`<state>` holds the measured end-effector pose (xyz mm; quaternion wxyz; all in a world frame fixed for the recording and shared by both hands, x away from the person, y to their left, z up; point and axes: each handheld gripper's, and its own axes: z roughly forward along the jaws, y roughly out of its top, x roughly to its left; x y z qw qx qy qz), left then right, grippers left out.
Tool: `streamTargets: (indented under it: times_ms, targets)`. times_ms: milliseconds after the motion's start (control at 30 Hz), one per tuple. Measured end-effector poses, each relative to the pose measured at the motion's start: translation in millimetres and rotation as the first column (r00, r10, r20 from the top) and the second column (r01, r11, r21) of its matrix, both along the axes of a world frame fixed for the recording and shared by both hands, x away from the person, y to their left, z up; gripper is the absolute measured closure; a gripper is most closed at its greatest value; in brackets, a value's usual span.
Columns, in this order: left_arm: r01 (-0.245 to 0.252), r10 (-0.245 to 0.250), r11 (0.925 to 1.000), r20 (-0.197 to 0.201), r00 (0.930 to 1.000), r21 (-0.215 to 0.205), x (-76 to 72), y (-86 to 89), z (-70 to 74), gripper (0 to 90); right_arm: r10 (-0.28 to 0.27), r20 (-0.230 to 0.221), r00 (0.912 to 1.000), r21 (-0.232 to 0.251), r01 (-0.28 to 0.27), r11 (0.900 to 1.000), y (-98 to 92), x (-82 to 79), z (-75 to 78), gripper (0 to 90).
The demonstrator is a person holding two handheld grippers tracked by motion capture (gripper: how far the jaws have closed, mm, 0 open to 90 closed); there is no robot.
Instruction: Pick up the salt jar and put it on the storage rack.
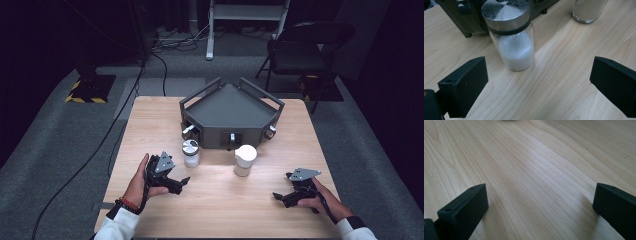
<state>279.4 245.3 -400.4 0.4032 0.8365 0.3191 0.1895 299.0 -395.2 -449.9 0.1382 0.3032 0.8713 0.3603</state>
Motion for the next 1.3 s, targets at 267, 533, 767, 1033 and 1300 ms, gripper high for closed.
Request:
streamTargets:
  times_ms: [267, 533, 767, 1033, 1300]
  targets:
    - [-0.015, 0.015, 0.9998, -0.004, 0.9999, -0.013, 10.8, -1.6, 1.6, 1.3, 0.000, 0.000, 1.0000, 0.000, 0.000, 1.000, 0.0, 0.0, 0.0, 0.0]
    - [-0.012, 0.012, 0.9998, -0.011, 0.9999, -0.015, 23.1, -7.3, 1.9, 1.3, 0.000, 0.000, 1.0000, 0.000, 0.000, 1.000, 0.0, 0.0, 0.0, 0.0]
    - [-0.016, 0.014, 0.9963, -0.031, 0.9994, -0.084, 35.3, -4.1, -5.9, 1.1, 0.000, 0.000, 1.0000, 0.000, 0.000, 1.000, 0.0, 0.0, 0.0, 0.0]
    - [-0.033, 0.029, 0.9948, -0.039, 0.9988, -0.097, 43.6, -4.2, -11.7, 1.2, -0.001, 0.000, 1.0000, 0.000, 0.001, 1.000, 0.0, 0.0, 0.0, 0.0]
    - [-0.036, 0.032, 0.9953, -0.045, 0.9985, -0.089, 50.9, -10.3, -15.1, 1.2, -0.001, 0.000, 1.0000, 0.000, 0.001, 1.000, 0.1, 0.0, 0.0, 0.0]
